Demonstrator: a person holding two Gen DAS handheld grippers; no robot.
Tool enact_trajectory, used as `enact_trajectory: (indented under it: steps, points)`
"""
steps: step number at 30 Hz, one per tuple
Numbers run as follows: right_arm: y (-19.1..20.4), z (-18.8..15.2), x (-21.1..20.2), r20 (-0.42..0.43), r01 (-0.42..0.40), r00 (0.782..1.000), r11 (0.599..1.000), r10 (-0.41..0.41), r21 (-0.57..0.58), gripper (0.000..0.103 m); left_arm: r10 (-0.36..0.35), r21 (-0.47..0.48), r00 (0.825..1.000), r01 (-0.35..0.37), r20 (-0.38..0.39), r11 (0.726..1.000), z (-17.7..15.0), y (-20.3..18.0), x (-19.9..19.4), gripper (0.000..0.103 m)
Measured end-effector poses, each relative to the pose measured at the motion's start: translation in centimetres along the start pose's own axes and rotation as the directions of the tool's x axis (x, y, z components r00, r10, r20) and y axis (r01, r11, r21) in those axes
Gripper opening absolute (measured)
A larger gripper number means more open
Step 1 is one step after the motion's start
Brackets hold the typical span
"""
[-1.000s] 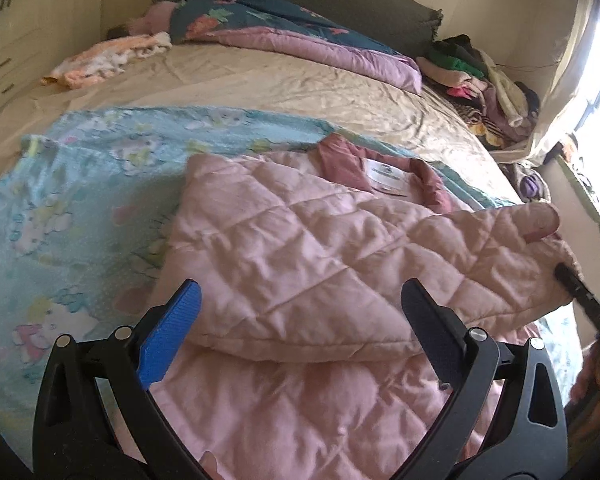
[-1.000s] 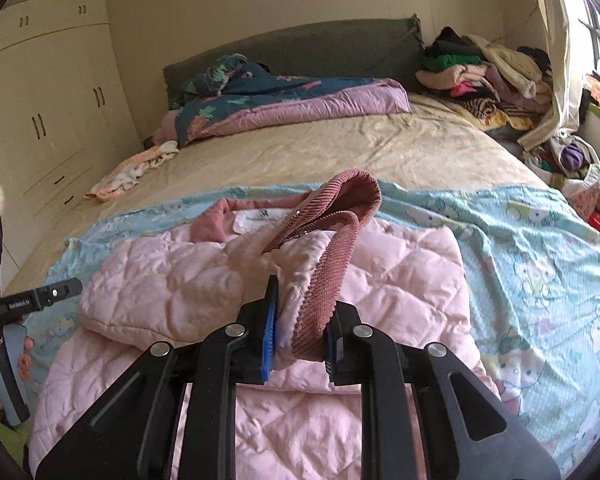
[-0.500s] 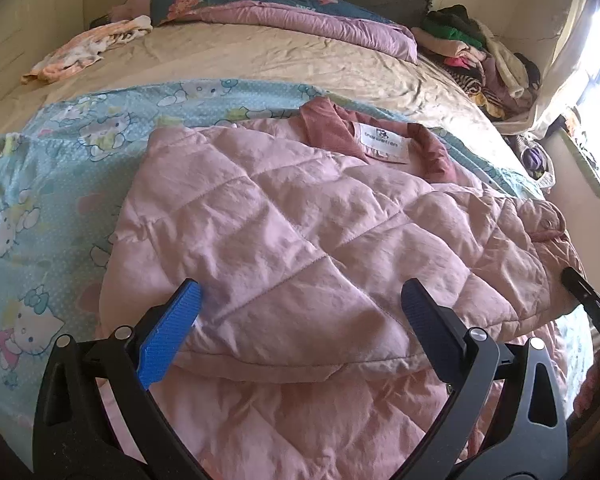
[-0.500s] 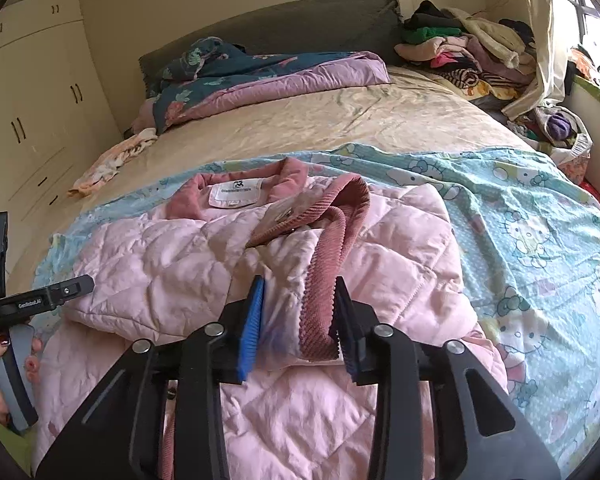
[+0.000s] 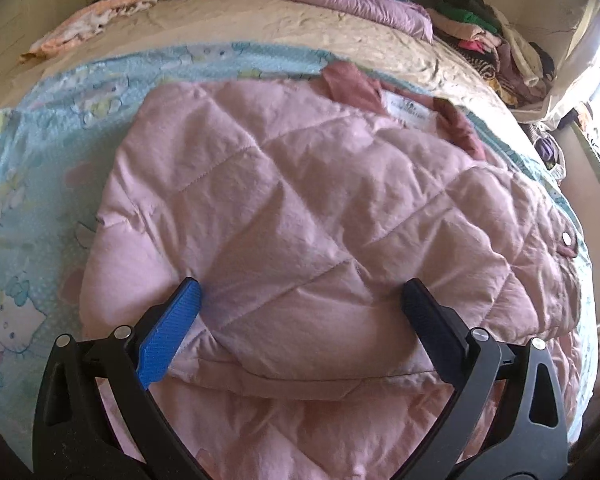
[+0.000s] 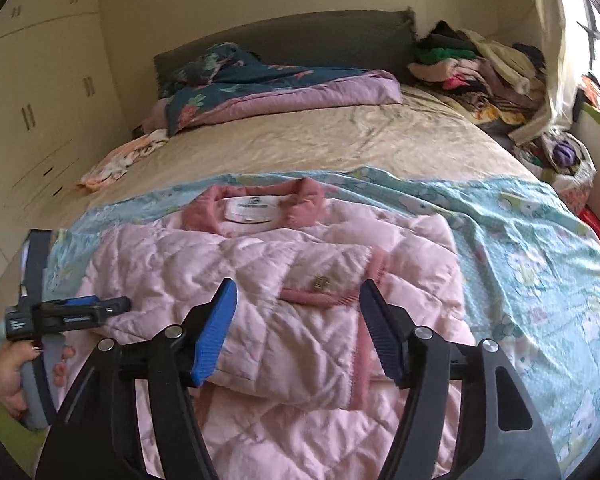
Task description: Fold large clothes
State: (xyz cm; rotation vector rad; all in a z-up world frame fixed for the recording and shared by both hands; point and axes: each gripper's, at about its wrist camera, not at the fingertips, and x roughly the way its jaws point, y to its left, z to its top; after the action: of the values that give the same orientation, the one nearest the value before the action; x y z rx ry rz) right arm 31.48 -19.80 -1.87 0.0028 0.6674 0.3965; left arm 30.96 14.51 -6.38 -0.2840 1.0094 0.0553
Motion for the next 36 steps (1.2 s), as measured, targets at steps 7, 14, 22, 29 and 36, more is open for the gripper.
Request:
enact_trajectory:
  steps: [7, 14, 22, 29, 36]
  points:
    - [3.6, 1.0, 1.2, -0.018, -0.039, 0.999, 0.996, 0.037, -0.086, 0.063, -0.015, -0.002, 1.0, 0.015, 0.003, 1.0, -0.3, 0.7, 1.0, 0.095]
    - [6.3, 0.3, 6.2, -0.161, -0.054, 0.987, 0.984, 0.026, -0.172, 0.065, -0.024, -0.004, 1.0, 0.024, 0.009, 1.0, -0.2, 1.0, 1.1, 0.095]
    - [5.2, -3.0, 12.3, -0.293, -0.024, 0.956, 0.991, -0.016, -0.135, 0.069, -0.009, 0.011, 1.0, 0.009, 0.022, 1.0, -0.4, 0.6, 1.1, 0.095]
    - [5.2, -4.0, 12.4, -0.236, -0.004, 0.971, 0.992, -0.026, -0.123, 0.07, -0.008, 0.001, 0.999, 0.008, 0.038, 1.0, -0.6, 0.4, 0.4, 0.094]
    - [5.3, -4.8, 11.1, -0.205, 0.028, 0.978, 0.996, -0.046, -0.088, 0.071, -0.013, 0.0, 0.997, 0.013, 0.07, 1.0, -1.6, 0.3, -1.5, 0.094]
